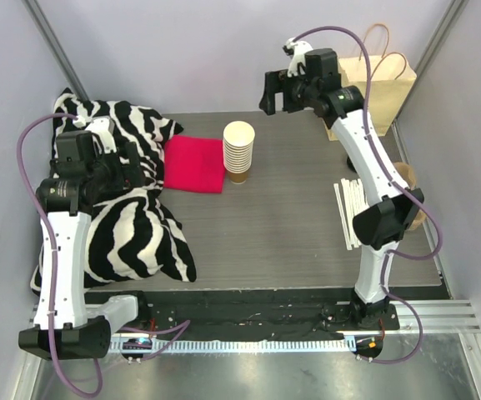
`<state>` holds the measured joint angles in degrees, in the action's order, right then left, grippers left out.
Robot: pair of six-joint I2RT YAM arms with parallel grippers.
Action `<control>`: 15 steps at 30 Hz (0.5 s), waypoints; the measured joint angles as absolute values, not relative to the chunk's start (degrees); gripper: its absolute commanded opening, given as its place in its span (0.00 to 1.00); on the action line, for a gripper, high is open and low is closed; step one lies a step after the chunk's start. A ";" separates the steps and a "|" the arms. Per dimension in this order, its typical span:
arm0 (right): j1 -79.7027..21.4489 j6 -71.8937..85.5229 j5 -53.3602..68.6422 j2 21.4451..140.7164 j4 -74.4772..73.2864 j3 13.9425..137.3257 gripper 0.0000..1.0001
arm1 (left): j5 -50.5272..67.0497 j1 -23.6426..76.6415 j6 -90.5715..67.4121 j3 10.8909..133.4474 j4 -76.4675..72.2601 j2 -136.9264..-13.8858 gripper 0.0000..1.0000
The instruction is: Pack the takeout coffee
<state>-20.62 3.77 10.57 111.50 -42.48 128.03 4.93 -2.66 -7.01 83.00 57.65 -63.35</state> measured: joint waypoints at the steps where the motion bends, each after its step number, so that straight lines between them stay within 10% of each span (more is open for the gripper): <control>1: -21.43 4.38 10.13 112.42 -42.19 129.03 0.96 | 4.93 -2.66 -7.22 83.00 57.41 -63.53 1.00; 15: -28.97 8.56 2.94 116.40 -40.05 128.18 0.62 | 5.43 -2.66 -10.28 83.00 56.14 -65.63 1.00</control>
